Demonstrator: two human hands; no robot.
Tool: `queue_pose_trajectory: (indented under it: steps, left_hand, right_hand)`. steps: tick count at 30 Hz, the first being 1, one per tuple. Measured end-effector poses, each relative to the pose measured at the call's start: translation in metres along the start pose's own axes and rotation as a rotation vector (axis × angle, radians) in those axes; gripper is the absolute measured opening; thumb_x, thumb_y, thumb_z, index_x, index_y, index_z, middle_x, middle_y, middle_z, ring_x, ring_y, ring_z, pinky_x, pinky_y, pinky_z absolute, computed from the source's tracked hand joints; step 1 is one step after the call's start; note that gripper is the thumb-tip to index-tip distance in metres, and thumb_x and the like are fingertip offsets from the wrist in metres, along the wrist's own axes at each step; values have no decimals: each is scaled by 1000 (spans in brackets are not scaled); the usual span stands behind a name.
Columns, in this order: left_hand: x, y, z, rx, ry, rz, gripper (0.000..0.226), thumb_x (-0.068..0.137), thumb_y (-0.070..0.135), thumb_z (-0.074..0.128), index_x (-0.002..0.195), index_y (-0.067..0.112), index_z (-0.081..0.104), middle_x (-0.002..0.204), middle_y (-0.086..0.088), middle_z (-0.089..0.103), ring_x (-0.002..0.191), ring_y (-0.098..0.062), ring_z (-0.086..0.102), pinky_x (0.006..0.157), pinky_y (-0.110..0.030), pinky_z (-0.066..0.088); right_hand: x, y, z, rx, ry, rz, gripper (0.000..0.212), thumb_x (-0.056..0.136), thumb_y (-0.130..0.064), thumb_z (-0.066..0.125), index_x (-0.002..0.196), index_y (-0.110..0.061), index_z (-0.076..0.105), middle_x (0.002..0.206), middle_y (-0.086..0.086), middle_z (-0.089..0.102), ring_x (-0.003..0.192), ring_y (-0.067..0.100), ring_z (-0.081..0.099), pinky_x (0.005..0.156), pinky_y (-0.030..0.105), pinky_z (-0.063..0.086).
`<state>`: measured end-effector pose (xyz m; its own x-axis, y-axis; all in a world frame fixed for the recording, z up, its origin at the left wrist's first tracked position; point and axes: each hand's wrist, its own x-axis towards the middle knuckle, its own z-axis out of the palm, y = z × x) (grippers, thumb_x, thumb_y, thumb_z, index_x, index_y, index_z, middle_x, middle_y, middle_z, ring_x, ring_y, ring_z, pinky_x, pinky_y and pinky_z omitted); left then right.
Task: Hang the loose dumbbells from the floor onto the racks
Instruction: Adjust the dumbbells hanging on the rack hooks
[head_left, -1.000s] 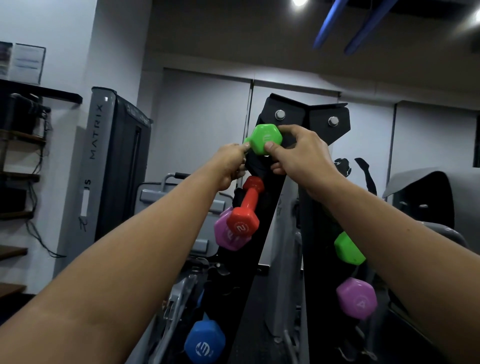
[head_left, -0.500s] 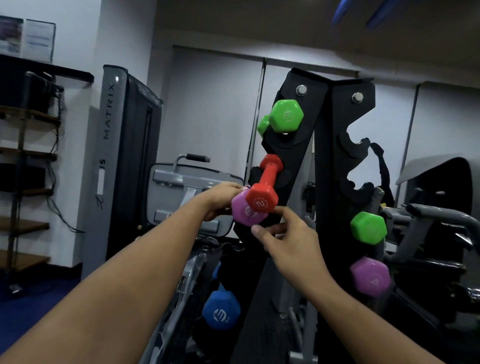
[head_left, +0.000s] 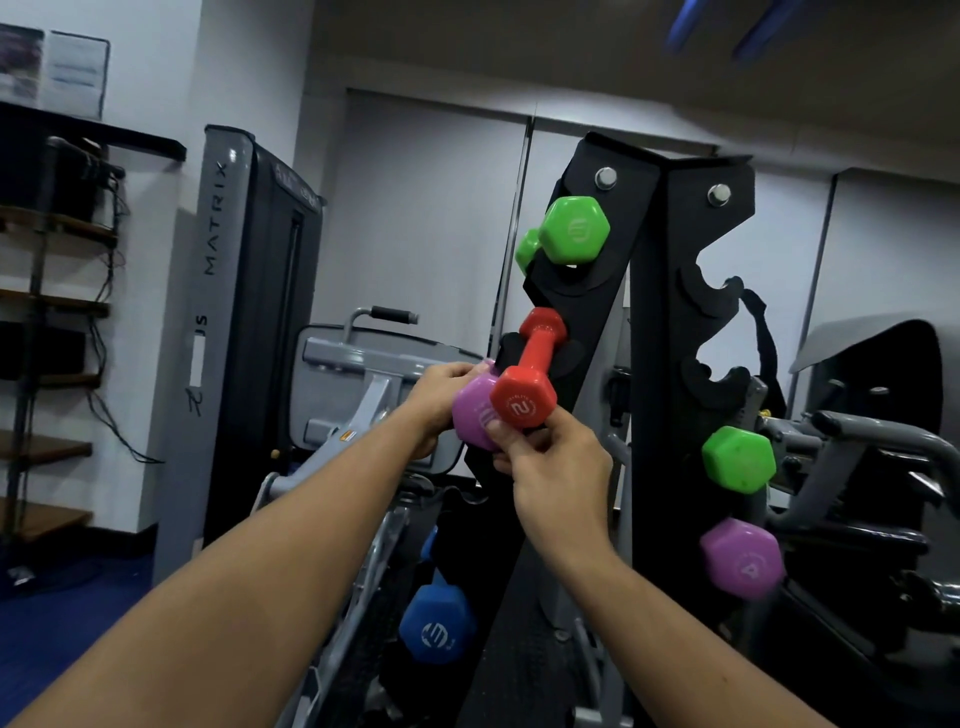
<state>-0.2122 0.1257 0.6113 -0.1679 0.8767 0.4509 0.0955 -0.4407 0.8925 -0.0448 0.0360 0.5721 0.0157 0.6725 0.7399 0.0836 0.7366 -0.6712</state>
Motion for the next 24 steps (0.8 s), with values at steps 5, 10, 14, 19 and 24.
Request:
queue_pose_trajectory:
  steps: [5, 10, 14, 19, 24]
  left_hand:
    - [3, 2, -10, -35, 110, 34, 31, 101, 40, 64, 114, 13, 74, 96, -12, 80, 85, -27, 77, 71, -39, 62]
    - [-8, -21, -28, 38, 192, 15, 30, 99, 42, 66, 116, 18, 74, 98, -9, 80, 96, -32, 77, 89, -51, 62]
    - [-27, -35, -32, 17, 218, 15, 24, 99, 41, 67, 111, 21, 74, 96, -10, 80, 92, -32, 77, 85, -51, 63]
    - [-52, -66, -37, -6, 215, -36, 28, 101, 37, 65, 121, 18, 70, 103, -14, 77, 87, -32, 76, 72, -40, 60]
    - [-57, -91, -21, -22, 277, -43, 22, 102, 31, 65, 116, 15, 71, 109, -13, 76, 92, -28, 72, 82, -42, 60]
  right_hand:
    - [5, -2, 9, 12, -10, 14, 15, 86, -26, 83, 79, -33, 71, 77, 0, 75, 72, 22, 76, 75, 47, 63]
    - [-16, 4, 16, 7, -100, 42, 22, 88, -33, 81, 102, -46, 70, 79, 1, 74, 75, 13, 75, 73, 22, 58]
    - [-29, 14, 14, 36, -152, 53, 53, 89, -33, 80, 138, -44, 62, 95, -6, 73, 83, 10, 75, 81, 17, 59]
    - [-51, 33, 22, 32, -162, 32, 52, 83, -21, 87, 131, -33, 70, 114, -16, 62, 96, 10, 72, 83, 28, 63]
    - [-67, 45, 13, -18, -153, 41, 51, 84, -14, 85, 131, -30, 71, 109, -14, 60, 80, 13, 71, 78, 16, 59]
